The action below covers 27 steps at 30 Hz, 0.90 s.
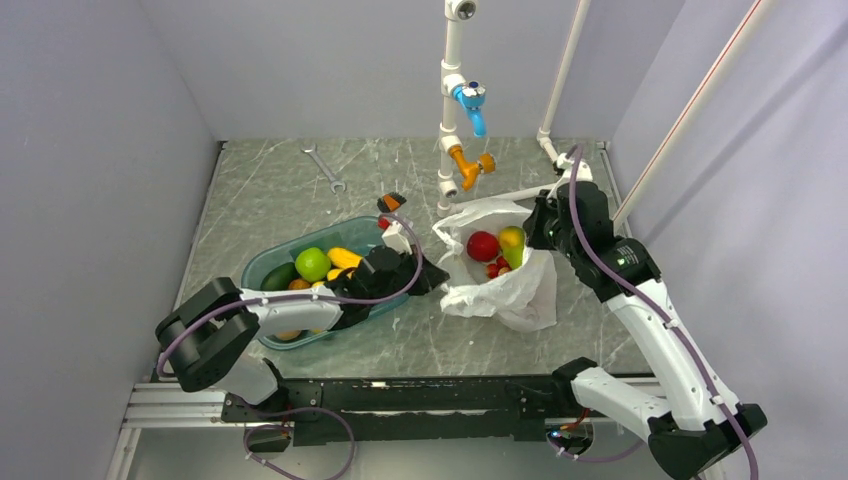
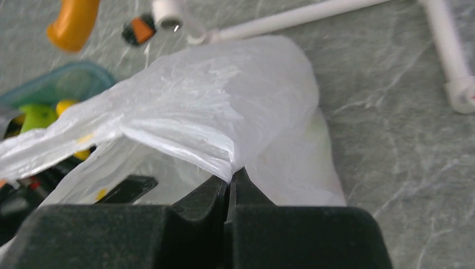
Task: Take the fake fruits out of the plastic bag
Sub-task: Adjust the plastic bag at the center of the board.
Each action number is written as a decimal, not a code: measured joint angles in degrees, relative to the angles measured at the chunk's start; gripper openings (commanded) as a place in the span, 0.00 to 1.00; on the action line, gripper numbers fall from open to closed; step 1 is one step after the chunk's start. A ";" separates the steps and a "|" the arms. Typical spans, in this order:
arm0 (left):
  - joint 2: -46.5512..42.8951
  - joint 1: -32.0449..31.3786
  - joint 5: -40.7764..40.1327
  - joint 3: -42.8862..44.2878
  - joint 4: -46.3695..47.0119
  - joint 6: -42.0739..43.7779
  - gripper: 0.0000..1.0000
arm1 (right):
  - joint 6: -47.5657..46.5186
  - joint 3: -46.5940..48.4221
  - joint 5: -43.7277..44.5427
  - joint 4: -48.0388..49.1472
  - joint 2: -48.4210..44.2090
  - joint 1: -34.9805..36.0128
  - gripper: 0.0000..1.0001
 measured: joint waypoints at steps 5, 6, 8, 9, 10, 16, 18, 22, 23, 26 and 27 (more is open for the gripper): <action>-0.13 -0.74 4.44 -5.38 0.48 -1.22 0.34 | -1.18 -4.07 -8.81 -0.07 0.07 0.26 0.00; -0.39 -0.90 4.98 -6.12 -0.15 -1.03 0.41 | -1.29 -4.90 -9.70 -0.37 -0.04 0.33 0.00; -1.84 -1.33 5.60 -6.56 -3.23 -0.22 0.54 | -1.68 -6.10 -10.64 -0.87 -0.61 0.42 0.00; -3.06 -1.62 5.57 -6.54 -4.59 0.76 0.59 | -1.92 -6.43 -10.84 -1.29 -1.09 0.42 0.00; -4.85 -2.03 5.44 -6.38 -6.19 2.12 0.62 | -2.25 -6.49 -10.97 -1.70 -1.60 0.42 0.00; -17.77 -7.13 3.76 -2.08 -12.39 11.98 0.65 | -3.82 -5.92 -11.45 -3.39 -2.34 0.42 0.00; -20.83 -9.09 3.52 -1.22 -12.31 14.67 0.59 | -4.02 -5.57 -11.98 -3.56 -1.90 0.42 0.00; -22.99 -15.06 2.73 -0.79 -9.16 19.67 0.55 | -4.11 -4.61 -13.99 -3.69 -1.86 0.42 0.00; -22.53 -17.16 1.88 -0.79 -7.69 21.05 0.56 | -4.09 -4.31 -14.53 -3.65 -1.86 0.42 0.00; -19.37 -23.45 -2.38 -0.63 -1.90 25.31 0.55 | -3.96 -3.56 -15.96 -3.65 -1.86 0.42 0.00; -17.57 -25.31 -4.42 0.09 -0.81 26.56 0.49 | -3.89 -3.41 -16.37 -3.63 -1.86 0.42 0.00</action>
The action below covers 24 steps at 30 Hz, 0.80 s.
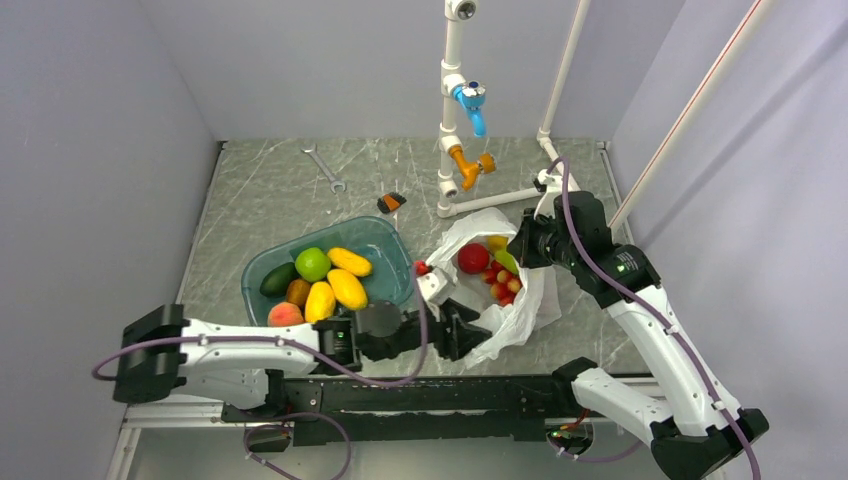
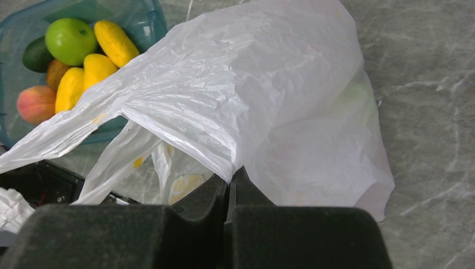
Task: Take the fake fruits out of the plastic bag
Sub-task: Adjust the plastic bag at the center of the board.
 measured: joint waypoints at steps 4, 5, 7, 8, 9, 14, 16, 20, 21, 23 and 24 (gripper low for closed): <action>7.89 -1.95 -11.39 6.71 -0.33 2.29 0.40 | 0.33 0.13 -1.22 -0.15 -0.07 0.00 0.00; 9.46 -1.88 -14.12 8.33 -0.22 3.08 0.39 | 0.35 0.13 -1.25 -0.22 -0.13 0.00 0.00; 12.48 -1.44 -19.10 11.69 -0.22 3.96 0.35 | 0.37 0.13 -1.22 -0.35 -0.46 -0.02 0.00; 14.03 -1.25 -20.87 13.46 -0.48 4.15 0.31 | 0.39 0.13 -1.22 -0.46 -0.68 0.00 0.00; 15.61 -1.09 -22.29 15.30 -0.76 4.39 0.29 | 0.39 0.13 -1.22 -0.61 -0.90 0.00 0.00; 22.12 -0.42 -25.79 17.81 2.49 4.68 0.25 | 0.72 0.13 -1.16 -1.31 -2.43 -0.02 0.00; 24.65 0.13 -25.75 16.92 4.87 4.55 0.25 | 0.83 0.13 -1.09 -1.49 -2.99 0.00 0.00; 30.40 1.36 -23.65 15.19 9.66 3.98 0.24 | 1.79 0.09 -0.13 -1.60 -4.11 -0.02 0.00; 31.47 1.55 -22.91 14.58 10.78 3.58 0.23 | 2.25 -0.02 0.31 -1.60 -4.39 0.00 0.00; 33.92 1.70 -20.72 12.57 13.84 2.10 0.21 | 3.50 -0.66 1.75 -1.73 -5.05 0.00 0.00; 34.75 1.68 -19.78 11.65 15.02 1.46 0.20 | 4.35 -1.09 2.43 -2.01 -5.40 0.00 0.00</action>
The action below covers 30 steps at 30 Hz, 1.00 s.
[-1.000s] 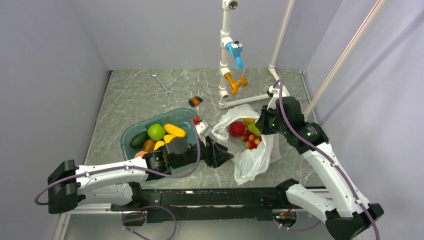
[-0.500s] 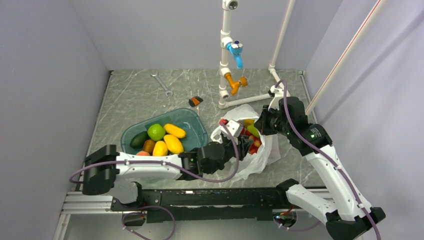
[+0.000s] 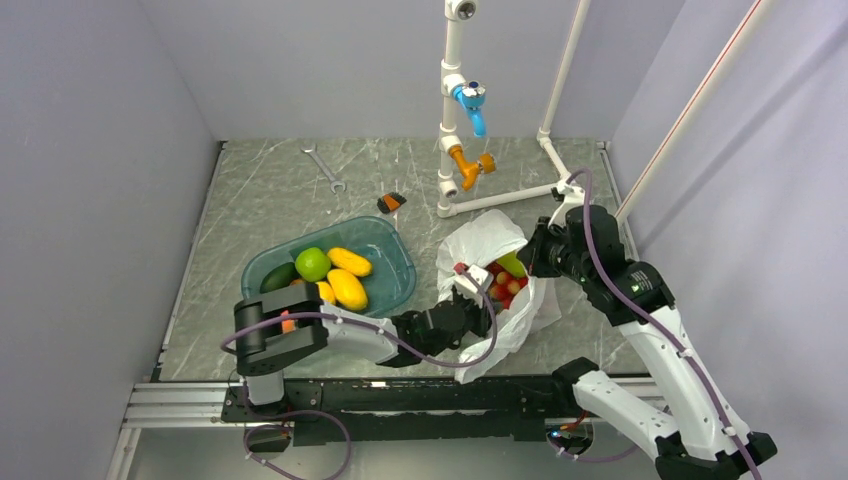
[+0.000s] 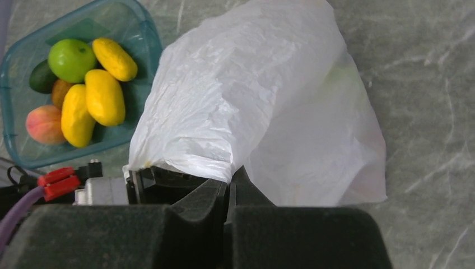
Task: Take the fake fruits out of the plastic bag
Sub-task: Adjust the plastic bag at the center of the board.
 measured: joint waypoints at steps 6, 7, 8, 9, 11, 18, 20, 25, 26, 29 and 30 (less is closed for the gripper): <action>2.78 -0.35 4.26 -7.10 4.55 -3.41 0.18 | 6.78 -4.59 2.86 -3.61 -3.15 0.00 0.00; 2.78 -0.52 4.42 -7.76 4.79 -3.61 0.19 | 7.85 -5.77 2.84 -4.28 -4.13 0.00 0.00; 2.75 -0.79 4.63 -8.48 5.22 -4.02 0.19 | 8.68 -6.82 2.86 -4.92 -5.11 0.00 0.00; 2.75 -1.05 4.79 -9.16 5.66 -4.57 0.20 | 9.68 -8.09 2.97 -5.92 -6.47 -0.02 0.00; 2.73 -1.49 5.75 -10.60 6.73 -5.29 0.21 | 11.13 -9.46 3.98 -8.79 -8.57 0.00 0.13; 3.26 -1.95 8.87 -10.64 7.52 -7.89 0.26 | 11.26 -9.77 5.51 -12.61 -10.16 -0.02 0.82; 3.52 -1.97 9.01 -10.05 7.61 -8.00 0.29 | 11.34 -10.01 5.22 -12.81 -9.18 -0.02 0.93; 3.61 -1.99 8.90 -6.78 5.09 -8.02 0.32 | 11.58 -14.27 2.78 -12.79 -7.69 0.00 0.99; 3.61 -1.99 8.87 -5.77 4.13 -8.00 0.33 | 11.74 -15.17 2.10 -12.79 -7.39 -0.02 0.93; 3.61 -1.99 8.63 -3.30 2.25 -7.96 0.38 | 12.61 -18.03 0.72 -12.85 -5.18 0.04 0.68; 3.56 -1.99 8.48 -2.91 1.77 -7.96 0.42 | 12.87 -18.56 0.61 -12.98 -4.70 0.11 0.40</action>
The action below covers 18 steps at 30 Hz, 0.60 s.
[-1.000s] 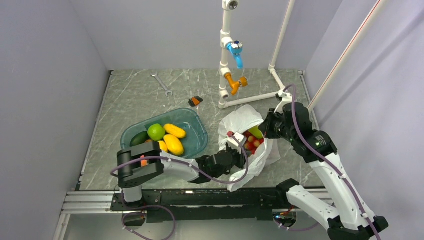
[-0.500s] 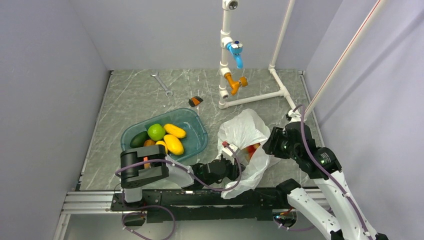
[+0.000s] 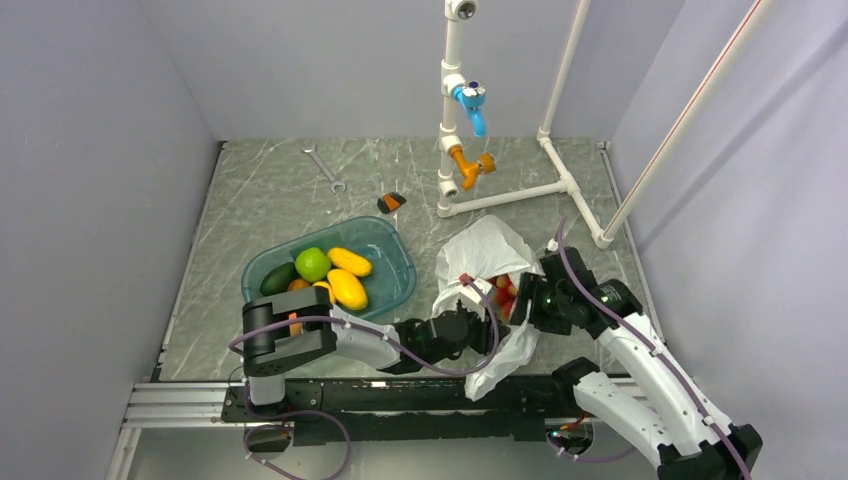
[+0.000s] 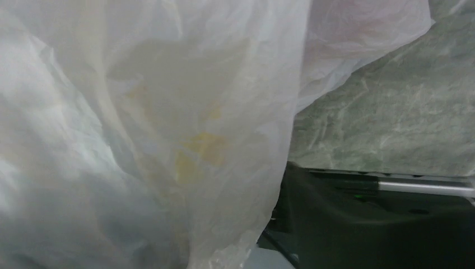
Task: Take the fake fruits out of the plastic bag
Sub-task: Adjust the plastic bag at the center of the board.
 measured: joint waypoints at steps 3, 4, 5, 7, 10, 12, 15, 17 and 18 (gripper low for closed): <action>-0.66 0.55 0.20 -0.13 -1.57 -0.48 0.54 | 1.55 -2.12 -0.02 -0.11 0.24 0.11 0.00; -1.07 0.87 0.57 -0.52 -2.01 -0.98 0.56 | 2.32 -2.89 -0.04 -0.09 -0.70 0.11 0.00; -1.68 1.33 1.14 -1.22 -2.23 -1.62 0.59 | 3.32 -3.87 0.00 -0.04 -2.14 0.11 0.00; -3.28 2.93 2.54 -3.21 -2.47 -2.97 0.62 | 4.68 -5.51 0.00 0.04 -4.96 0.11 0.00; -5.16 5.70 4.66 -4.52 -3.23 -4.24 0.65 | 5.86 -7.15 0.24 -0.09 -8.70 0.11 0.00; -6.05 6.95 5.20 -4.11 -4.22 -4.48 0.62 | 6.19 -7.15 1.14 0.20 -10.73 0.11 0.00; -6.36 7.28 5.35 -1.75 -7.30 -4.90 0.53 | 6.21 -7.15 1.66 0.28 -11.39 0.11 0.00; -6.36 7.58 5.60 0.20 -9.33 -5.73 0.57 | 6.12 -7.26 1.60 0.50 -10.99 0.11 0.00; -6.36 7.72 5.70 0.98 -9.79 -6.08 0.61 | 6.08 -7.32 1.60 0.57 -10.82 0.11 0.00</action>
